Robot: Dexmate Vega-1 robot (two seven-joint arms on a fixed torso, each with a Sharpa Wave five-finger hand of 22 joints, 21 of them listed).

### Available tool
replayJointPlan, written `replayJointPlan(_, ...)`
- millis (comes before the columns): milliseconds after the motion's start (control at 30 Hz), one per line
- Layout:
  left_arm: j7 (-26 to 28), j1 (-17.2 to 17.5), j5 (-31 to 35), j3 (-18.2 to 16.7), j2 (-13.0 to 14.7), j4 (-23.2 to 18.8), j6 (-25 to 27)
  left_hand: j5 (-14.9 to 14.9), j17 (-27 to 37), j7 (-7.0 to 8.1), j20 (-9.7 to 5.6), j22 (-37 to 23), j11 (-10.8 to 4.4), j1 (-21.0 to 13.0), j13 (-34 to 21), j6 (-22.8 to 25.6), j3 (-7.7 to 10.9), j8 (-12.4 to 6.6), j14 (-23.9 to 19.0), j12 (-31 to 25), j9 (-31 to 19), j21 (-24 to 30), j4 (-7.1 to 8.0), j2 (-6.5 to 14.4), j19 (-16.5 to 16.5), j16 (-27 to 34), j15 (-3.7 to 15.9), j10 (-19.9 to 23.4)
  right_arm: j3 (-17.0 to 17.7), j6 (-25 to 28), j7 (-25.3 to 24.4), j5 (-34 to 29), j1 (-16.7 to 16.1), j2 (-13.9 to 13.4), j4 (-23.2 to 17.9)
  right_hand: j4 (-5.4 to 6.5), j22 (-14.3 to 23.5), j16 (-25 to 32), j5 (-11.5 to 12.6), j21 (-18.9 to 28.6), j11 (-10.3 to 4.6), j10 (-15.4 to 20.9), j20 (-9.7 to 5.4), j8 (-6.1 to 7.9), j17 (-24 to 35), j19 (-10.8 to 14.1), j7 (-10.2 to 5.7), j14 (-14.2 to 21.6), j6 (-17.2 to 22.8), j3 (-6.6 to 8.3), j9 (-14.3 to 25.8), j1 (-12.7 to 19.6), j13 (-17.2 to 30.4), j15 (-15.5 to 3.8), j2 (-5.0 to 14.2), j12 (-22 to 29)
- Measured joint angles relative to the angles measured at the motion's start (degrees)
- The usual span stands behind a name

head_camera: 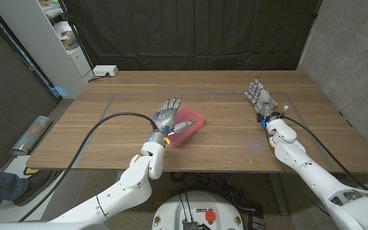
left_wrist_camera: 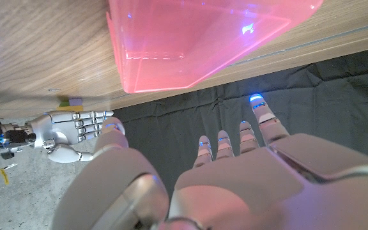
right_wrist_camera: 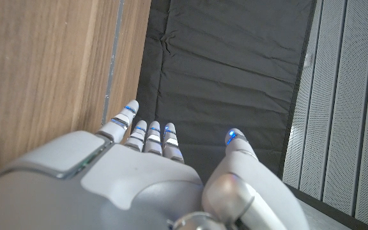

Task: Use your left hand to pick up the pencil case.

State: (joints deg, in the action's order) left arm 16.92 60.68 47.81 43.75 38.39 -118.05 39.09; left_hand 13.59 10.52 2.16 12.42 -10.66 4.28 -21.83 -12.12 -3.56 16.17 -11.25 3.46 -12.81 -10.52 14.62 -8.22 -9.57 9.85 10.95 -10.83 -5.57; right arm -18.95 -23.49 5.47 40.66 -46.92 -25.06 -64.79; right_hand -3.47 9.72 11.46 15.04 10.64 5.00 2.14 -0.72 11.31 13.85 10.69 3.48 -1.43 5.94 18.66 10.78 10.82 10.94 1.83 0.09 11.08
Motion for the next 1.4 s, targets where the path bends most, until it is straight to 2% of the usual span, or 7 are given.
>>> replayJointPlan(233, 0.0, -0.2, 0.0, 0.6, -0.3, 0.3, 0.1, 0.4, 0.0, 0.31, -0.01, 0.0, 0.00, -0.3, 0.0, 0.3, 0.00, 0.00, -0.3, 0.0, 0.0, 0.0, 0.00, 0.3, 0.0, 0.0, 0.31, 0.0, 0.2, -0.2, 0.3, 0.3, -0.3, -0.2, 0.0, 0.00, 0.0, 0.0, 0.0, 0.0, 0.00, 0.0, 0.00, 0.00, 0.0, 0.0, 0.00, 0.0, 0.0, 0.00, 0.0, 0.0, 0.0, 0.00, 0.00, 0.0)
replayJointPlan(767, 0.0, -1.3, -1.4, 1.3, -0.8, 2.3, -0.8, 0.4, 0.0, -0.11, 0.05, 0.0, -0.30, -0.5, 0.0, 0.7, -0.23, 0.00, -0.3, 0.0, 0.0, 0.0, 0.23, 0.5, 0.3, 0.0, 0.31, 0.3, 0.4, -0.2, 0.0, 0.4, -1.1, -0.5, -0.5, 0.00, 0.0, 0.0, 0.0, 0.0, 0.00, 0.0, 0.00, 0.00, 0.0, 0.0, 0.00, 0.0, 0.0, 0.00, 0.0, 0.0, 0.0, 0.00, 0.00, 0.0)
replayJointPlan(1400, -0.5, -2.7, -2.8, 2.4, -1.1, 4.0, -0.7, 0.4, 0.0, -0.10, 0.17, 0.0, -0.30, -0.7, 0.0, 0.7, -0.66, 0.00, -0.5, 0.0, 0.0, -0.2, 0.16, 0.7, 0.8, 0.0, 0.54, 0.3, 0.2, -0.3, 0.0, 0.4, -0.5, 0.3, 0.8, 0.01, 0.0, 0.0, 0.0, 0.0, 0.00, 0.0, 0.00, 0.00, -0.3, 0.0, 0.00, 0.0, 0.0, 0.01, -0.1, 0.0, 0.0, 0.00, 0.00, 0.0)
